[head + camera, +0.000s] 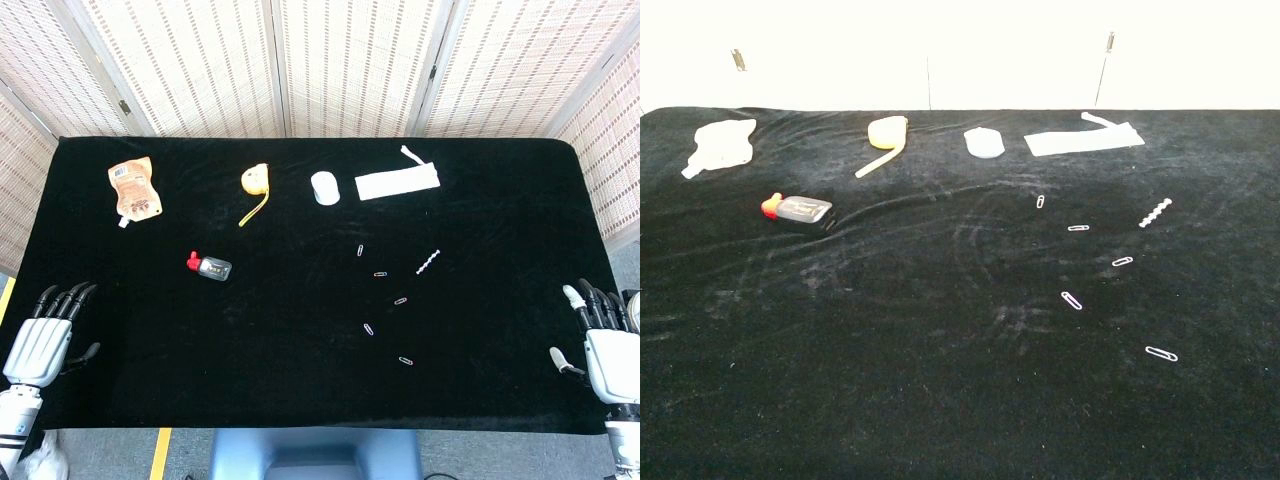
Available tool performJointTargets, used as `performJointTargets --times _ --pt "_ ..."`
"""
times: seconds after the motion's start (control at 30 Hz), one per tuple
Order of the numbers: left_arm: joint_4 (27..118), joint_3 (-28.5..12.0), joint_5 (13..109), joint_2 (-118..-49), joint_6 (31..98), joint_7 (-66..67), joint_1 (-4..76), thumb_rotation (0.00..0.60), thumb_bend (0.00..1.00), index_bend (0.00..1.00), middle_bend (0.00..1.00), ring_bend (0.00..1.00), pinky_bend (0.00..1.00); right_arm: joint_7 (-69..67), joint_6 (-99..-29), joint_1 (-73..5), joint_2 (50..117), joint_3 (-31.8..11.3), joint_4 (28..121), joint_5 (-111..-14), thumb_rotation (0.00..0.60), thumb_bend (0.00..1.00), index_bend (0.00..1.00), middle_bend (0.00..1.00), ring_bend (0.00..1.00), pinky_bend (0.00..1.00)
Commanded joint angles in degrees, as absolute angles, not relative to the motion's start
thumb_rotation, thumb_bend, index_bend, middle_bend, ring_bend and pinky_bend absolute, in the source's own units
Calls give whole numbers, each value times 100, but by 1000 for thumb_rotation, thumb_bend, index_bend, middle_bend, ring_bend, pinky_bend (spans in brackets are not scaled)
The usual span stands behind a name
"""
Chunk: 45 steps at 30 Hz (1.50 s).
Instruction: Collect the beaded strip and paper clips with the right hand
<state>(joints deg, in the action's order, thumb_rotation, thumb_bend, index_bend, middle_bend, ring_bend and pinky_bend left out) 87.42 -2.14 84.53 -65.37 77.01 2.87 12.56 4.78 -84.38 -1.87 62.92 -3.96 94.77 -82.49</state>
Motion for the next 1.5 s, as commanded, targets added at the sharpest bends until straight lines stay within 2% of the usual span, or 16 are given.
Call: performJointTargets --times 0.03,0.4,0.57,0.73,0.83,1.0,1.2,1.5 --pt "8741 -212 8457 -6534 7696 287 1258 600 340 33 113 154 56 480 -8466 -179 6294 -390 9476 -8276 600 290 66 0 0 0" --pt "8760 -230 8432 -6478 7729 150 1236 600 340 34 112 154 56 284 -8348 -439 6507 -445 9215 -8590 600 290 82 0 0 0" --pt "8751 -237 8445 -6420 7780 -3 1208 600 340 34 112 154 56 403 -7647 -1110 6540 -686 9072 -8686 600 290 225 0 0 0" --pt "8741 -255 8451 -6355 7878 -196 1154 600 340 34 112 154 56 736 -6762 -1881 6728 -1113 8893 -8230 600 290 318 0 0 0" --pt "8737 -257 8454 -6321 7915 -300 1125 600 341 34 113 154 56 821 -6102 -2299 6907 -1241 8640 -7834 600 290 338 0 0 0" --pt "8738 -243 8465 -6286 7969 -409 1072 600 341 34 112 154 56 1087 -5394 -2885 7402 -1304 8006 -7477 600 290 370 0 0 0" --pt "8754 -233 8451 -6295 7945 -388 1062 600 346 35 112 154 56 1187 -5026 -3398 8133 -1304 7126 -7353 600 290 423 0 0 0" --pt "8760 -232 8504 -6254 8072 -510 991 600 346 35 113 154 56 1480 -4821 -3751 8681 -1112 6375 -7365 600 290 468 0 0 0"
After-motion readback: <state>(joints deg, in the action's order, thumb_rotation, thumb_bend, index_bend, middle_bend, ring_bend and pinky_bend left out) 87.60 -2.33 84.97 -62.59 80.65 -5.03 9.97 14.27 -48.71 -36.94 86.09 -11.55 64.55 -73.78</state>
